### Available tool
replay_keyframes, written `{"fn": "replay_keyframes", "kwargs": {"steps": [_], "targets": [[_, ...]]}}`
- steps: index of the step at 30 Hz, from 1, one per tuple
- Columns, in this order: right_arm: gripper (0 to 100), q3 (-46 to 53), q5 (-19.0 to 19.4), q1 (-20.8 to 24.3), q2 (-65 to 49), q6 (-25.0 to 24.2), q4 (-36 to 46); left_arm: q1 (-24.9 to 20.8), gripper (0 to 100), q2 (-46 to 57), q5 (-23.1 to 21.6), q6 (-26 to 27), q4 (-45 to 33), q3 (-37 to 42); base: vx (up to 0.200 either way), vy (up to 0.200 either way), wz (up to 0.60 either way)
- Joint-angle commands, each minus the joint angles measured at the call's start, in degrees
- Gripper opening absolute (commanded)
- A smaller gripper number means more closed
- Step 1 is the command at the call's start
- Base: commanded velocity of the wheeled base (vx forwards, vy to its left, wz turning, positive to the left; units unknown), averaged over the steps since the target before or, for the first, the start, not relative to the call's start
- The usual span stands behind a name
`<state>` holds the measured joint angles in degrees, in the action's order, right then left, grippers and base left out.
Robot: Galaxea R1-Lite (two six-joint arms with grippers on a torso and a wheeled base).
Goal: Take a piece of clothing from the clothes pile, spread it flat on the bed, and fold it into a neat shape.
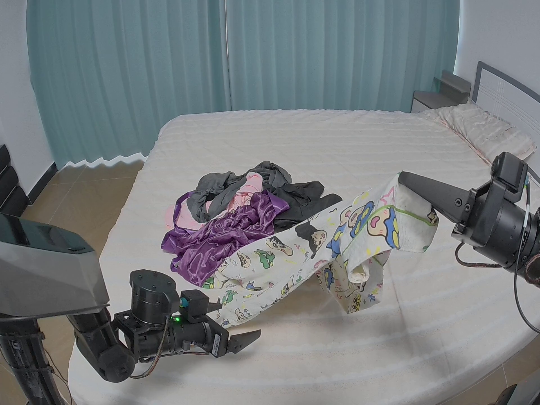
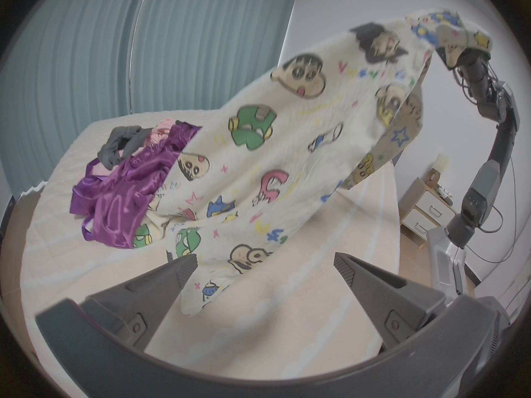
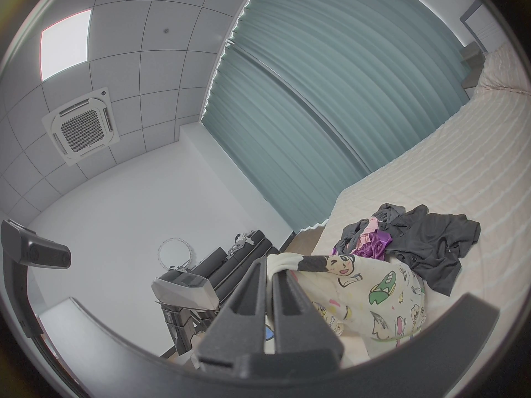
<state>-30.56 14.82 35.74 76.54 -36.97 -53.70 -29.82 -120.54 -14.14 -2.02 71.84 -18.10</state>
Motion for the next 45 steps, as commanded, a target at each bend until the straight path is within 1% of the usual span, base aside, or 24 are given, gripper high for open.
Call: {"fn": "replay_keyframes", "kwargs": {"steps": [1, 3, 8, 13, 21, 23, 24, 29, 32, 37, 38, 40, 45], "targets": [[0, -0.2, 0.0, -0.6, 0.2, 0.0, 0.0, 1.5, 100, -3.5, -0.2, 0.1, 0.3, -2.3, 0.0, 0.0, 0.0], [0, 0.0, 0.0, -0.9, 0.2, 0.0, 0.1, 2.6, 100, -2.8, -0.3, 0.0, 0.2, -3.6, 0.0, 0.0, 0.0], [0, -0.3, 0.0, -0.9, 0.3, 0.0, 0.1, 2.9, 100, -3.5, -0.4, -0.1, 0.3, -5.8, 0.0, 0.0, 0.0], [0, -0.7, 0.0, -0.9, 0.4, 0.0, 0.1, 2.8, 100, -8.3, -0.2, -0.1, 0.3, -9.3, 0.0, 0.0, 0.0], [0, -1.6, -0.1, -0.9, 1.2, 0.0, 0.1, 2.4, 100, -12.7, -0.3, -0.3, 0.4, -11.2, 0.0, 0.0, 0.0], [0, -1.6, -0.1, -1.0, 1.2, 0.0, 0.1, 2.2, 100, -12.7, -0.3, -0.3, 0.9, -10.5, 0.0, 0.0, 0.0], [0, -1.6, -0.1, -1.0, 1.6, 0.0, 0.1, 1.9, 100, -13.0, -0.4, -0.2, 2.5, -10.3, 0.0, 0.0, 0.0], [0, -1.9, -0.1, -1.4, 1.7, 0.0, 0.0, 2.6, 100, -16.3, 0.6, -0.3, 5.2, -12.8, 0.0, 0.0, 0.0], [0, -2.1, -0.1, -1.4, 1.7, 0.0, 0.0, 3.5, 100, -17.1, 0.7, -0.9, 5.2, -12.9, 0.0, 0.0, 0.0], [0, -2.2, -0.1, -1.7, 1.8, 0.0, 0.0, 3.8, 100, -18.4, 0.9, -3.1, 5.3, -14.2, 0.0, 0.0, 0.0], [0, -2.2, -0.1, -1.8, 1.8, 0.0, 0.1, 4.0, 0, -18.4, 0.9, -3.9, 5.3, -14.1, 0.0, 0.0, 0.0], [0, -2.0, -0.1, -1.9, 1.8, 0.0, 0.1, 4.1, 0, -18.2, 0.9, -4.8, 5.3, -13.4, 0.0, 0.0, 0.0], [0, -1.9, -0.1, -3.4, 1.9, 0.0, 0.1, 5.6, 0, -17.4, 2.0, -4.9, 6.7, -10.5, 0.0, 0.0, 0.0]]}}
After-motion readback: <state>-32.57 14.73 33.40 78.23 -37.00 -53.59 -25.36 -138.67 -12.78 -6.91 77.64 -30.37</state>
